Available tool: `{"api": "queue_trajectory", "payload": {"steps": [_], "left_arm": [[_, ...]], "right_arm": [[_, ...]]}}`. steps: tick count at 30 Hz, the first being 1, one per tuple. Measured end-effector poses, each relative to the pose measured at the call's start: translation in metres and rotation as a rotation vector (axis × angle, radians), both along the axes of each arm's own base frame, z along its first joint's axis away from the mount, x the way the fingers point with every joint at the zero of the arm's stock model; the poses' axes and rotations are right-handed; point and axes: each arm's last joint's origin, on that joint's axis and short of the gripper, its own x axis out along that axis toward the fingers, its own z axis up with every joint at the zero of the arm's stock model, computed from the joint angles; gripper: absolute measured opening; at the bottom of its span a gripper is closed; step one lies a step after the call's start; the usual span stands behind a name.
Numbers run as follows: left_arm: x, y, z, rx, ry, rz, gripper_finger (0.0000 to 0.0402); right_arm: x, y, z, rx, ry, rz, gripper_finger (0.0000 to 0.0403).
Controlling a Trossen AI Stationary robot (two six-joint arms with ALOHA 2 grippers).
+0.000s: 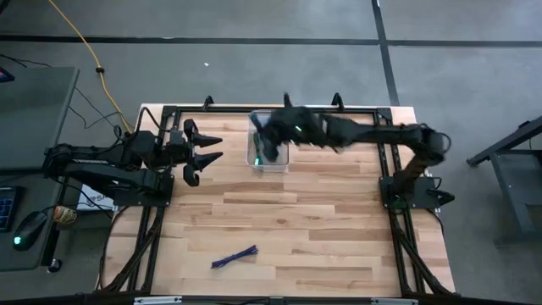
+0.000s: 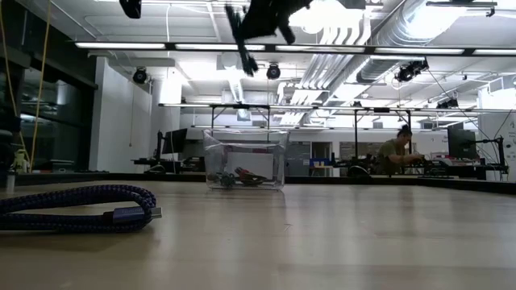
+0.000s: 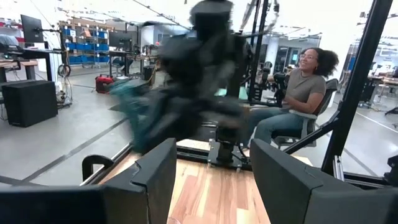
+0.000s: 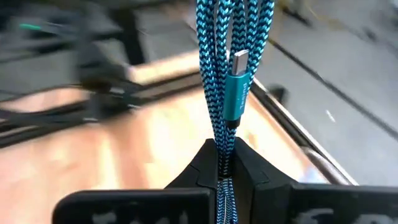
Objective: Pick and place USB-C Cables
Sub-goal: Put the blue charger cable into the transparent bin
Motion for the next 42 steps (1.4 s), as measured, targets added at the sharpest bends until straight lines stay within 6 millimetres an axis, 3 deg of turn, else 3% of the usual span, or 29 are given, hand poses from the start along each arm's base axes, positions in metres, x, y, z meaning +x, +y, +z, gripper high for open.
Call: {"api": "queue_trajectory", "payload": {"steps": [2, 6, 12, 22, 31, 42], "left_arm": [[0.0, 0.0, 0.001, 0.001, -0.007, 0.0, 0.0186], [0.0, 0.0, 0.001, 0.001, -0.011, 0.0, 0.0186], [0.0, 0.0, 0.001, 0.001, -0.011, 0.001, 0.0186], [0.0, 0.0, 0.001, 0.001, -0.011, 0.0, 0.0186], [0.0, 0.0, 0.001, 0.001, -0.011, 0.0, 0.0186], [0.0, 0.0, 0.001, 0.0, -0.011, 0.0, 0.0186]], "right_arm": [[0.013, -0.021, -0.004, 0.046, 0.062, -0.078, 0.0001], [0.036, -0.059, -0.03, 0.172, 0.212, -0.212, 0.0001], [0.056, -0.092, -0.079, 0.401, 0.385, -0.3, 0.0001], [0.066, -0.099, -0.136, 0.574, 0.522, -0.399, 0.0001], [0.066, -0.098, -0.139, 0.652, 0.504, -0.447, 0.0028], [0.066, -0.098, -0.14, 0.63, 0.525, -0.416, 0.0051]]}}
